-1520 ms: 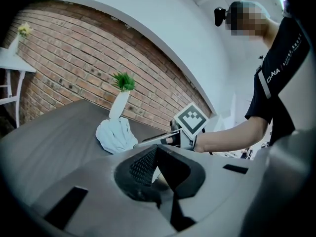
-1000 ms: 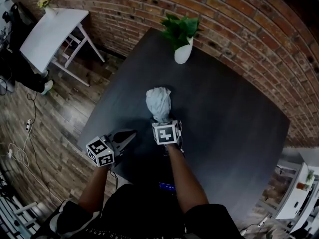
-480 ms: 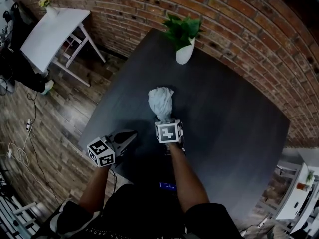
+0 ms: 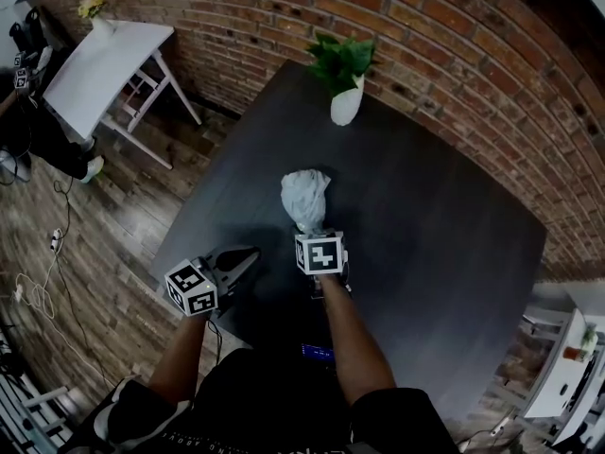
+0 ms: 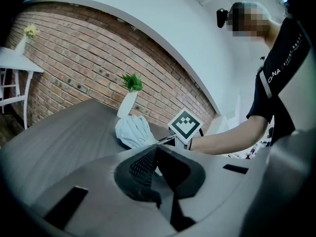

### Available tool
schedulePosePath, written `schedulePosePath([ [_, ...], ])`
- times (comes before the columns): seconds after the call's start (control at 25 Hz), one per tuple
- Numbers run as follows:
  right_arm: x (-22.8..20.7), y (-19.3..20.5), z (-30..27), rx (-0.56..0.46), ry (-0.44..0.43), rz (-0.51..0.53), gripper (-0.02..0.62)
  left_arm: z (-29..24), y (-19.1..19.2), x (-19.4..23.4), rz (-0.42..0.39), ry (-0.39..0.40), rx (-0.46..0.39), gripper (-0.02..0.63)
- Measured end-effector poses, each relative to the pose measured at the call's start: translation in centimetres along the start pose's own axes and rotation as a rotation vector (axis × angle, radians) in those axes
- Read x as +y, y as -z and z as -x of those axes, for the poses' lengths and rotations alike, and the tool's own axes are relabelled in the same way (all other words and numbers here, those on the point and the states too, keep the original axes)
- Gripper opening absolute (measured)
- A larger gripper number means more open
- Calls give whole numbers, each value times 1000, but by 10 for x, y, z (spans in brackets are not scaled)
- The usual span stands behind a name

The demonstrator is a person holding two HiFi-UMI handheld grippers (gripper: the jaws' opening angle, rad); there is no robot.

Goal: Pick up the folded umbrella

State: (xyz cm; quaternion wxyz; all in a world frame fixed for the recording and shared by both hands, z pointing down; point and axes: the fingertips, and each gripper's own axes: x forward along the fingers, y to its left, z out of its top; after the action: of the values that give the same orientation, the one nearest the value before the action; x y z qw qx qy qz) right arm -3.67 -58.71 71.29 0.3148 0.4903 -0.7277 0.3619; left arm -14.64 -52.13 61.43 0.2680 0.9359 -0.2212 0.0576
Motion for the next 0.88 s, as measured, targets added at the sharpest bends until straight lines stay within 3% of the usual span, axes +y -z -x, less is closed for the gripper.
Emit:
schedulePosePath([
  [0.16, -6, -14, 18, -55, -16, -31, 305, -5, -5, -7, -17, 6, -5, 3],
  [0.52, -12, -64, 98, -253, -24, 19, 305, -19, -30, -43, -89, 42, -29, 2],
  [0.88, -4, -73, 195, -437, -108, 95, 305, -28, -50, -96, -134, 87, -77, 2],
])
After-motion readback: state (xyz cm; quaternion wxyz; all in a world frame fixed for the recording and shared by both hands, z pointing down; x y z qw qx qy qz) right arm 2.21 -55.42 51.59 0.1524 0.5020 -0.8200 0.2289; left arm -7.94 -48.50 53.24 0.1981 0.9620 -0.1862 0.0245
